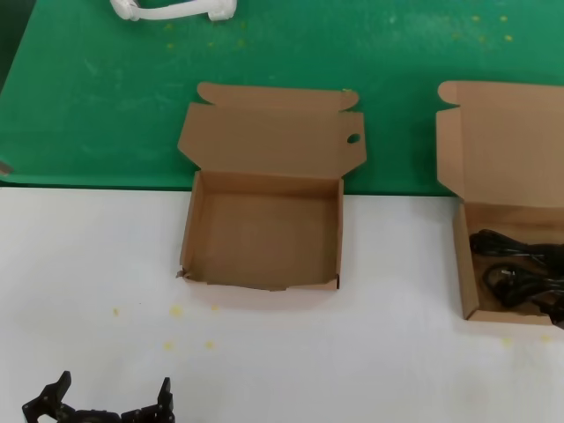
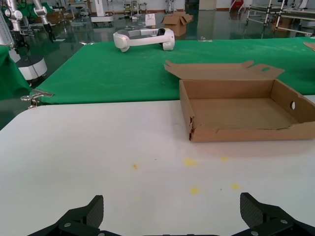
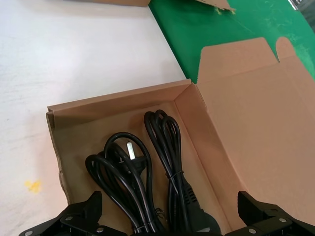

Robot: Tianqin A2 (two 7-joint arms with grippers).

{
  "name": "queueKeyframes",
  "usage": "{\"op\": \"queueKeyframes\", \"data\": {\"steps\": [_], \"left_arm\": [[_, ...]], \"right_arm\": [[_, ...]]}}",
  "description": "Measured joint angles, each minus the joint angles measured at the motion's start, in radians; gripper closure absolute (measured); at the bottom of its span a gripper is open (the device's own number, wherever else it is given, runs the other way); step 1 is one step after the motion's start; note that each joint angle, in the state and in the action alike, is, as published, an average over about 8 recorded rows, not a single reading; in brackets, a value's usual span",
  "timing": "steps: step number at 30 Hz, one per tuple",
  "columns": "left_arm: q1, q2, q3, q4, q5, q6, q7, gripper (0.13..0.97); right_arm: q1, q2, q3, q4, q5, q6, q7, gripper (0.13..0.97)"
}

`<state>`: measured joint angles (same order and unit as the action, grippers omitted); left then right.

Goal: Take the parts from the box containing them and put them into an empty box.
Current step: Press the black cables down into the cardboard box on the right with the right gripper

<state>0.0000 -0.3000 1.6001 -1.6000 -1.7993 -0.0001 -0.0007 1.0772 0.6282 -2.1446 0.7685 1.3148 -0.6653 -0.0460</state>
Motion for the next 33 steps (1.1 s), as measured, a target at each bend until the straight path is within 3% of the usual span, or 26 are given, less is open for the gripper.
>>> {"op": "queueKeyframes", "data": {"steps": [15, 24, 33], "left_arm": [[0.000, 0.000, 0.000, 0.000, 0.000, 0.000, 0.000, 0.132], [0.000, 0.000, 0.000, 0.000, 0.000, 0.000, 0.000, 0.132], [0.000, 0.000, 0.000, 0.000, 0.000, 0.000, 0.000, 0.132]], "right_arm": [[0.095, -0.048, -0.025, -0.128, -0.028, -0.042, -0.029, 0.152], [0.139, -0.085, -0.030, -0.216, -0.012, -0.040, -0.072, 0.241], [0.147, -0.095, -0.040, -0.231, -0.005, -0.039, -0.071, 0.396]]}}
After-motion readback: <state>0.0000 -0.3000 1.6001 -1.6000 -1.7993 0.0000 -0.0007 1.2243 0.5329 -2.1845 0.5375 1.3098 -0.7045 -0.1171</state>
